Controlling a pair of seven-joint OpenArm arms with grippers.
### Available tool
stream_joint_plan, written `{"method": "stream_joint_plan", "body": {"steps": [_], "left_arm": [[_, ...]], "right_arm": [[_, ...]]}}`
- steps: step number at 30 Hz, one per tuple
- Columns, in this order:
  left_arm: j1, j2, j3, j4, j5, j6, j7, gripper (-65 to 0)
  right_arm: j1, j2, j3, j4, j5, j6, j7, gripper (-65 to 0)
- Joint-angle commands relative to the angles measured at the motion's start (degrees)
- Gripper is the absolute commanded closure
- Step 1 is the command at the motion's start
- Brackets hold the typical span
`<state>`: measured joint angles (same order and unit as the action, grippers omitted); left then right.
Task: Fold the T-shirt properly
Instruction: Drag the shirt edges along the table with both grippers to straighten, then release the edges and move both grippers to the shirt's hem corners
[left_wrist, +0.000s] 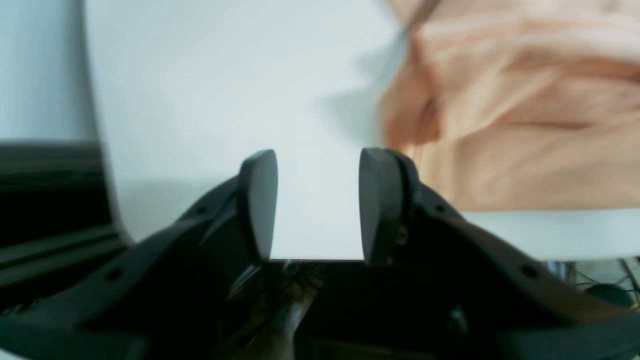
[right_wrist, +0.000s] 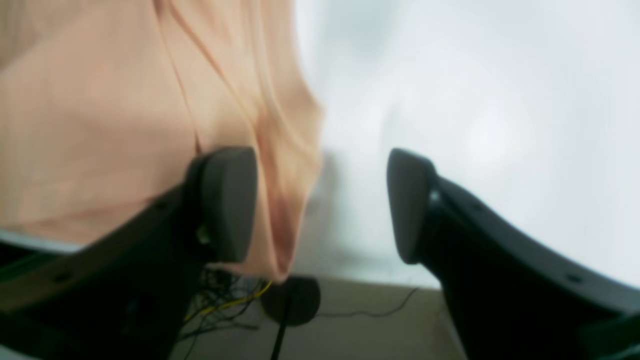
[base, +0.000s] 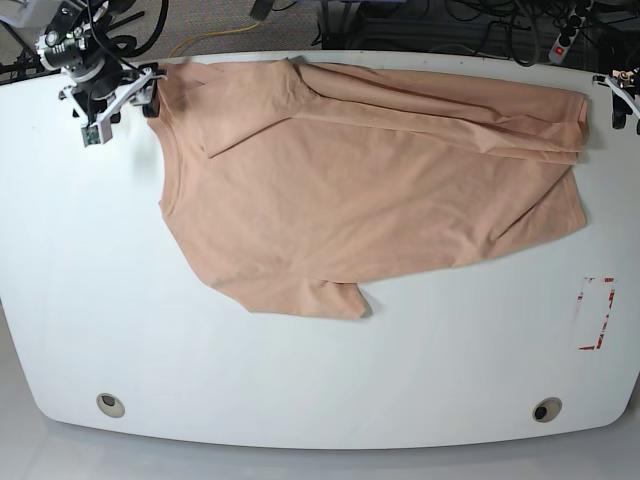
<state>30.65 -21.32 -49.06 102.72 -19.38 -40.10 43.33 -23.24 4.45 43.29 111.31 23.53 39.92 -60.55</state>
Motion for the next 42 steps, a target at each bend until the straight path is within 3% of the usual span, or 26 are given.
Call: {"method": "stream_joint_plan", "body": {"steps": [1, 4, 11, 16, 23, 29, 39, 42], "left_arm": [[-4.8, -0.8, -0.6, 2.3, 0.3, 0.1, 1.5, -25.3], [-9.7, -0.3, -0.2, 2.1, 5.3, 0.1, 4.0, -25.3], [-23.7, 5.9, 2.6, 0.4, 23.6, 0.1, 4.7, -25.3], [-31.4, 6.7, 3.0, -5.1, 31.9, 0.1, 4.7, -25.3], [-33.4, 6.4, 3.0, -8.7, 32.8, 0.1, 4.6, -25.3], [-33.2, 6.4, 4.5, -8.7, 32.8, 0.1, 4.6, -25.1], [-31.4, 6.5, 5.1, -8.6, 32.7, 0.1, 4.6, -25.1], [-31.4, 6.5, 5.1, -8.7, 32.7, 0.1, 4.6, -25.1]], "right_arm": [[2.1, 0.7, 0.3, 0.9, 0.7, 0.1, 1.1, -42.0], [5.4, 0.6, -0.5, 0.8, 0.7, 0.1, 1.0, -42.0], [14.4, 1.6, -7.6, -3.7, -5.6, 0.1, 1.0, -41.7], [21.1, 1.7, -11.3, -8.6, -9.9, 0.1, 1.0, -41.5], [33.9, 2.1, -13.3, -20.7, -16.5, 0.1, 1.9, -41.5], [44.4, 2.5, -15.1, -36.3, -22.9, 0.1, 8.6, -41.5], [55.8, 4.8, -16.9, -63.4, -23.7, 0.1, 22.8, -41.5], [56.6, 4.7, -16.9, -66.5, -23.7, 0.1, 24.0, -41.4]]}}
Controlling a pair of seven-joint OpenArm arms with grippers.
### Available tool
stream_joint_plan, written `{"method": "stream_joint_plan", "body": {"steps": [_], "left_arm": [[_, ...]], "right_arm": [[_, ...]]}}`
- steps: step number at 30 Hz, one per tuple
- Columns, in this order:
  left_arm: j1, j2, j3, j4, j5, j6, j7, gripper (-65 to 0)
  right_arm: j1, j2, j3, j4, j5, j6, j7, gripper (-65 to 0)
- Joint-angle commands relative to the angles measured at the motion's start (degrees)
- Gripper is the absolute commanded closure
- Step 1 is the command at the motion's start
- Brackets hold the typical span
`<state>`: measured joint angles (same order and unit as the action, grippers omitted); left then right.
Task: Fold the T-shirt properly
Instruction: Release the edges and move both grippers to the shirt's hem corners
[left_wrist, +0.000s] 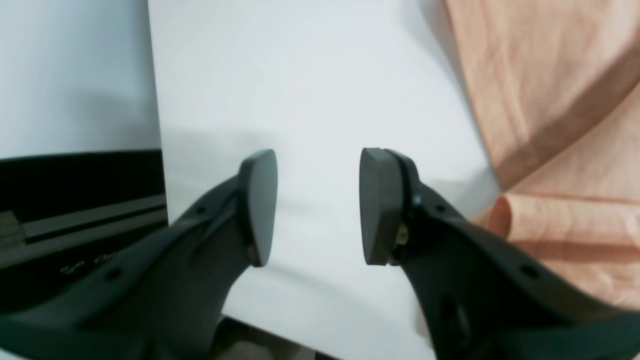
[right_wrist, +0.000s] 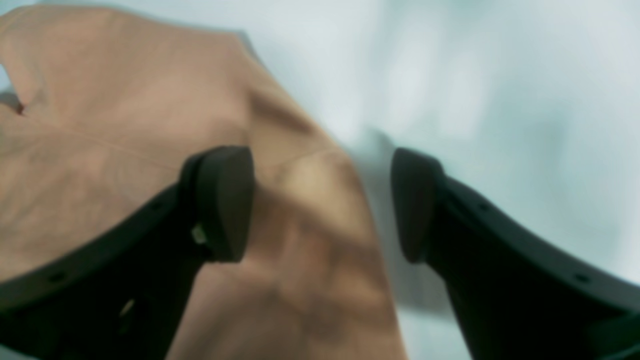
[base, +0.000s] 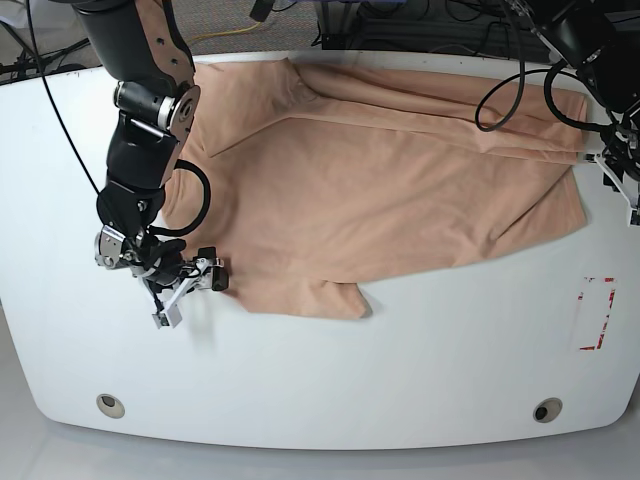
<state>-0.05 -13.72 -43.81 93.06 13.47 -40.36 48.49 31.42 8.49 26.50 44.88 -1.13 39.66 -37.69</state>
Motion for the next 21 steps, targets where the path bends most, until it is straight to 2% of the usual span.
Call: {"method": "stream_joint_plan", "body": {"steps": [1, 3, 9, 12, 16, 21], "left_arm": [[-0.7, -1.1, -0.2, 1.0, -0.2, 0.4, -0.5, -25.1], [-0.7, -1.1, 0.0, 1.0, -0.2, 0.4, -0.5, -25.1], [-2.6, -0.9, 0.8, 0.9, -0.1, 0.4, -0.2, -26.2], [-3.5, -0.9, 4.1, -0.2, -0.2, 0.4, 0.3, -34.9], [-6.4, -0.9, 6.8, -4.2, -0.2, 0.4, 0.1, -43.8], [-12.8, -1.0, 6.7, -14.1, -0.3, 0.4, -0.2, -44.7]], "right_arm": [[1.9, 0.0, -0.1, -0.1, 1.0, 0.3, 1.2, -41.4], [1.9, -1.4, -0.1, -0.1, 0.9, 0.3, 1.2, -39.2], [1.2, -3.4, -2.8, -0.2, 0.9, 0.3, 1.5, -27.1], [1.2, -3.5, -5.1, -0.2, 0.9, 0.3, 1.7, -19.5], [1.2, -3.6, -5.9, -0.2, 1.0, 0.3, 2.2, -1.6], [1.1, -3.6, -6.0, -0.2, 1.0, 0.3, 2.2, 0.0]]}}
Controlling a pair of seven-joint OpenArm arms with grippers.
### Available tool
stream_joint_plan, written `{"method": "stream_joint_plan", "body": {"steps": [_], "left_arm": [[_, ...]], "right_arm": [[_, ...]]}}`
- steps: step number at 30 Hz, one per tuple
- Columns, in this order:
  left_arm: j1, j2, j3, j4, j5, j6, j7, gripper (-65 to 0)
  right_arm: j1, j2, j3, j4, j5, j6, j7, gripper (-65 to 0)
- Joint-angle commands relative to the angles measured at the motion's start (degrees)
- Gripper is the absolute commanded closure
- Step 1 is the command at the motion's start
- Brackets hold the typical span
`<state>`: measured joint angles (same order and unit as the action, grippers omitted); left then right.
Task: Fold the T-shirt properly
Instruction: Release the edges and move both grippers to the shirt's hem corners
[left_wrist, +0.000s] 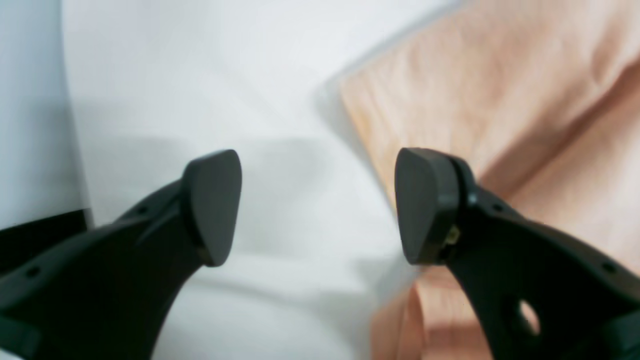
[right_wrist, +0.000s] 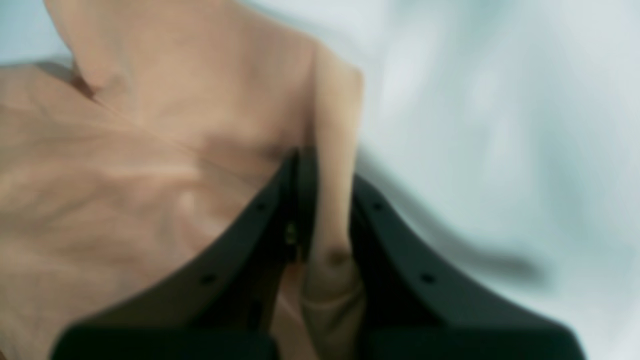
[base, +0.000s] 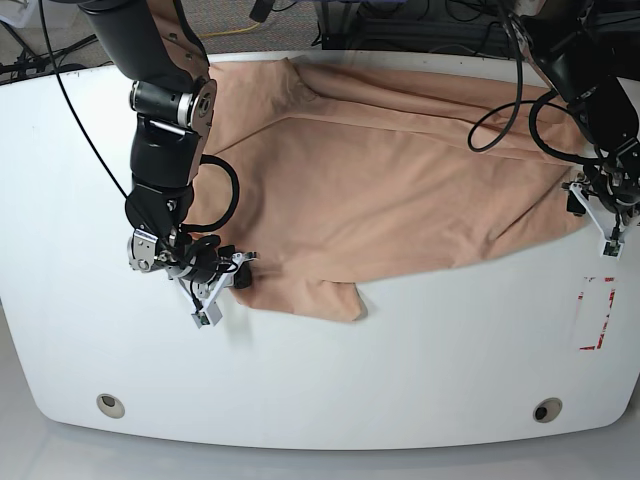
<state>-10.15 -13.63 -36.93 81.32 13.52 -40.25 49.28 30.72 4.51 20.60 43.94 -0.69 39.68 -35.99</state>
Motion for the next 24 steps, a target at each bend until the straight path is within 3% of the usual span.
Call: {"method": "stream_joint_plan", "body": {"steps": [1, 7, 18, 21, 23, 24], "left_arm": [[-3.4, -1.1, -0.2, -3.5, -0.4, 0.2, -1.1, -44.7], [-5.2, -1.1, 0.1, -10.4, -0.4, 0.2, -5.5, -45.1], [-8.4, -1.3, 0.2, -20.4, -0.3, 0.2, -5.9, -43.5], [-8.5, -1.3, 0.3, -20.4, -0.3, 0.2, -5.9, -28.1], [-9.7, -1.3, 0.8, -20.5, -0.2, 0.2, -6.0, -10.0], [-10.3, -1.3, 1.5, -20.6, -0.1, 0.2, -6.0, -4.0]], "right_arm": [[1.8, 0.4, -0.1, 0.8, 0.6, 0.3, 0.5, 0.0], [1.7, 0.4, -0.1, 0.8, 0.6, 0.3, 0.4, 0.0], [0.4, 0.4, 0.0, 1.0, 0.9, 0.3, 0.4, 0.0], [0.2, 0.4, 0.0, 1.0, 0.9, 0.3, 0.4, 0.0], [0.2, 0.4, 0.1, 1.1, 0.9, 0.3, 0.4, 0.0], [0.2, 0.5, 0.1, 1.1, 0.9, 0.3, 0.4, 0.0]]}}
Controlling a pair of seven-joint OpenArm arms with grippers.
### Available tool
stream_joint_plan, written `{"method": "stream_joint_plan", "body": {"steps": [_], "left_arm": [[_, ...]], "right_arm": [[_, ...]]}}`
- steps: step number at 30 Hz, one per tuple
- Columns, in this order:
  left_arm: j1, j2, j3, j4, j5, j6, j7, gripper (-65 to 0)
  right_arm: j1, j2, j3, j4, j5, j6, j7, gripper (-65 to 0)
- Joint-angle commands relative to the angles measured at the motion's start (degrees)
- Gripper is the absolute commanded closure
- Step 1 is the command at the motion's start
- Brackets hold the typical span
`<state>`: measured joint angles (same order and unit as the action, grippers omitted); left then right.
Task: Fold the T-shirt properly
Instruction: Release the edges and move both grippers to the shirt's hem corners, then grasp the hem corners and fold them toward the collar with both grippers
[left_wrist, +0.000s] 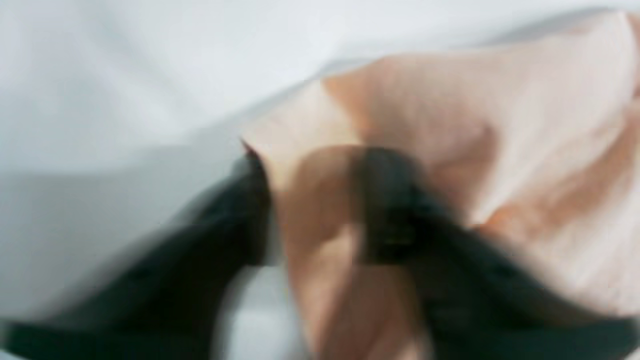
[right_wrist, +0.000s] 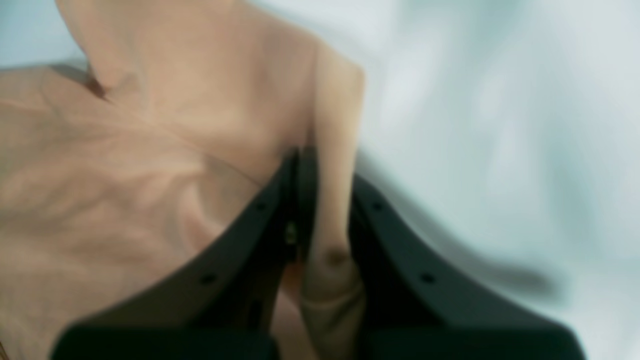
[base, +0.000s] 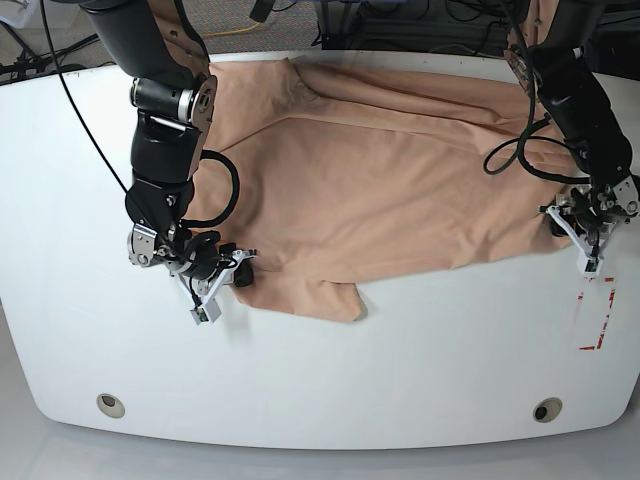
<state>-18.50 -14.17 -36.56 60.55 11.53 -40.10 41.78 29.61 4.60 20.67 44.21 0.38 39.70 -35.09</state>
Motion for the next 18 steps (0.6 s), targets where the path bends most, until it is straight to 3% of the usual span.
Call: {"method": "stream_joint_plan", "body": {"steps": [1, 11, 18], "left_arm": [[-2.5, -0.7, 2.1, 0.1, 1.9, 0.1, 1.5, -0.8], [-5.3, -0.9, 7.9, 6.2, 1.9, 0.1, 1.5, 0.0], [-6.2, -2.0, 10.3, 10.3, 1.8, 0.1, 1.5, 0.0]], "right_arm": [[1.3, 0.4, 0.0, 0.8, -0.2, 0.3, -0.5, 0.0], [-0.9, 0.3, -0.5, 10.4, -0.5, 0.3, -2.3, 0.0], [-1.1, 0.5, -4.5, 17.4, -0.5, 0.3, -4.6, 0.0]]}}
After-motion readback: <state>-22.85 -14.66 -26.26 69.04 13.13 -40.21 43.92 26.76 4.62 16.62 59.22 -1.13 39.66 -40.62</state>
